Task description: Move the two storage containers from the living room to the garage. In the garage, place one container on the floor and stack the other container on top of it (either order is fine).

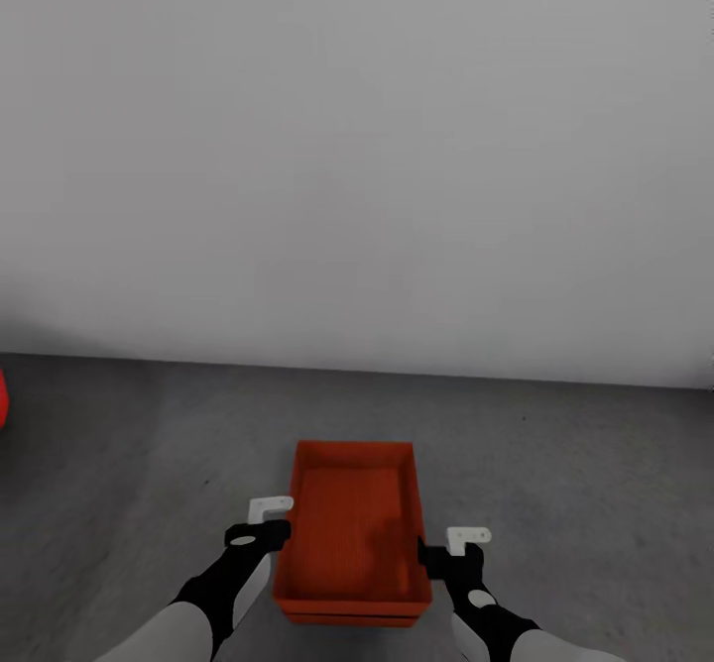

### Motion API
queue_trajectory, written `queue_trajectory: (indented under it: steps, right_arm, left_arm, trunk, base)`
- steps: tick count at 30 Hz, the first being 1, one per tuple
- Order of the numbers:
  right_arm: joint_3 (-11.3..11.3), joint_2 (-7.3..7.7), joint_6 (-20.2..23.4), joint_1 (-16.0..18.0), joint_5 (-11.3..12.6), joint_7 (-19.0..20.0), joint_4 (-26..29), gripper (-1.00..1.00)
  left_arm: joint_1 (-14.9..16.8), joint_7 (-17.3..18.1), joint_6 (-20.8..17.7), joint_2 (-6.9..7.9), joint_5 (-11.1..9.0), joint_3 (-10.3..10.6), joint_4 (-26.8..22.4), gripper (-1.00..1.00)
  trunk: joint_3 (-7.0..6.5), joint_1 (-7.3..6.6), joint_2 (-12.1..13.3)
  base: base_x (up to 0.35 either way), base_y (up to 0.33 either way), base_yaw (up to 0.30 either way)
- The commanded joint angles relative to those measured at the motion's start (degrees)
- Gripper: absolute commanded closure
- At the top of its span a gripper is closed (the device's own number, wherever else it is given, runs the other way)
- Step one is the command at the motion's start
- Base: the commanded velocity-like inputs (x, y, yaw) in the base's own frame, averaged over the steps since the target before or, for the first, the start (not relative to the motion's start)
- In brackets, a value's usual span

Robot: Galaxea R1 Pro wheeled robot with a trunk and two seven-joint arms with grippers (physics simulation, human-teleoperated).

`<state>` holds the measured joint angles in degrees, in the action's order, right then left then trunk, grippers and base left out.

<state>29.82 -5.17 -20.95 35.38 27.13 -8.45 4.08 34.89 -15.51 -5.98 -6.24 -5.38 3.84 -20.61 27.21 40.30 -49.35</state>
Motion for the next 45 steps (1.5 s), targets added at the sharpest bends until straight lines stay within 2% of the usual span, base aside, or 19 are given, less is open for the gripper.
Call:
queue_trajectory:
  steps: [1,37,45]
  right_arm:
    - [0.5,-0.01,-0.15,0.04,0.38,-0.25,-0.04,-1.0]
    - [0.5,-0.01,-0.15,0.04,0.38,-0.25,-0.04,-1.0]
    - [0.49,0.84,-0.11,0.09,0.25,-0.39,-0.23,-1.0]
  left_arm:
    - [0.01,-0.41,-0.31,0.01,-0.55,0.41,-0.12,-1.0]
    - [0.01,-0.48,-0.39,-0.02,-0.6,0.53,0.08,-1.0]
    - [0.01,-0.46,-0.48,0.53,-0.44,0.62,0.79,-1.0]
  trunk:
    - [0.06,-0.01,-0.05]
    - [0.06,-0.01,-0.05]
    - [0.06,-0.01,-0.05]
  base:
    - [-0.206,0.0,0.0]
    - [-0.335,0.0,0.0]
    - [-0.117,0.0,0.0]
